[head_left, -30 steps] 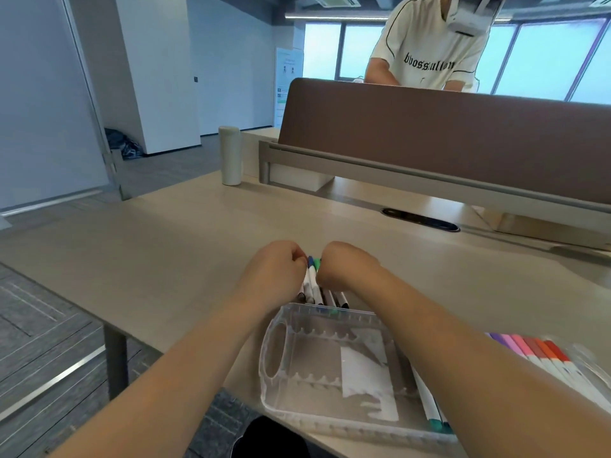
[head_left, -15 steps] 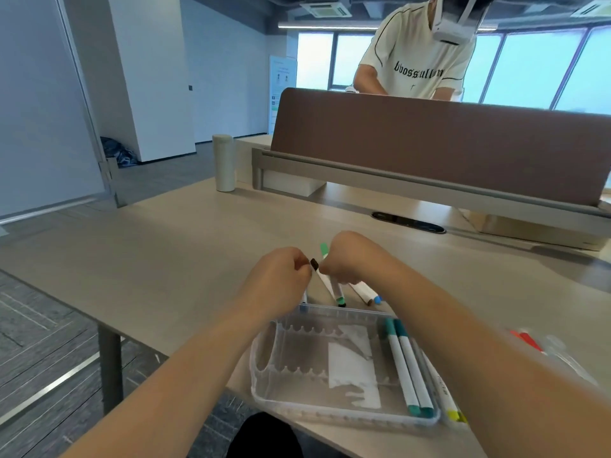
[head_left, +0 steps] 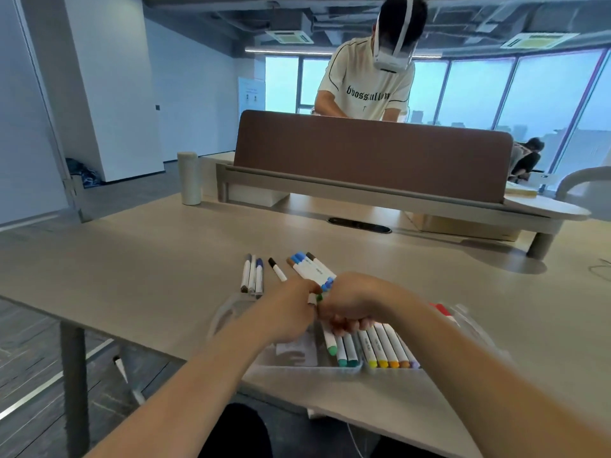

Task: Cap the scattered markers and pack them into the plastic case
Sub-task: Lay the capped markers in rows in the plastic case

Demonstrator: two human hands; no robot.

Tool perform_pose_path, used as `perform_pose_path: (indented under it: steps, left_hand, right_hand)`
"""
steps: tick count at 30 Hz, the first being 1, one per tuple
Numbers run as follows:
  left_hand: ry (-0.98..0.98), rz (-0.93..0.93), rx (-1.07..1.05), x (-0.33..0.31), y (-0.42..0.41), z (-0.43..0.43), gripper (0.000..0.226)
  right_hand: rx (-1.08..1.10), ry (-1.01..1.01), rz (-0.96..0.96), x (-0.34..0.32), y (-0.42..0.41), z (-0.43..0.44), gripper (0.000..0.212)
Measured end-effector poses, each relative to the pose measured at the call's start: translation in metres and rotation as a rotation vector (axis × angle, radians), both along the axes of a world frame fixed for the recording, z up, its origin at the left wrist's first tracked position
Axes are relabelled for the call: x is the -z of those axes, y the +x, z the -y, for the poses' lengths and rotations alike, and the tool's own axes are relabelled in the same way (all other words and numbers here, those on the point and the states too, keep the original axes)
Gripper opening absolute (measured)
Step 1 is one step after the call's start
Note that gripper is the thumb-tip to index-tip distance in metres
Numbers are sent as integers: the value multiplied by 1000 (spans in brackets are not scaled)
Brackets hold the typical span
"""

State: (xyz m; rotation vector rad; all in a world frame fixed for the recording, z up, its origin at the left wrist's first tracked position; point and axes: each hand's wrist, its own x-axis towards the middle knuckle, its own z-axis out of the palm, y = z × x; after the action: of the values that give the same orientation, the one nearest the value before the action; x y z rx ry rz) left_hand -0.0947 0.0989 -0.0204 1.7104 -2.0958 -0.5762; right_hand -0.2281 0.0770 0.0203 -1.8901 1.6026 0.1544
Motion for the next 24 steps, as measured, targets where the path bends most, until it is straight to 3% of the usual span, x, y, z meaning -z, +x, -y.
perform_pose_path:
  steps: [4,11,24]
  left_hand:
    - [48,156,93,2,-2,-6,25]
    - [47,225,141,1,-1,-17,65]
    - [70,170,106,5,0,-13,41]
  right_hand:
    - [-2,-93,-35,2,-8,-4,31]
    - [-33,-114,-23,11,-20,0,27]
    - [-11,-89,20,17,-23,6,30]
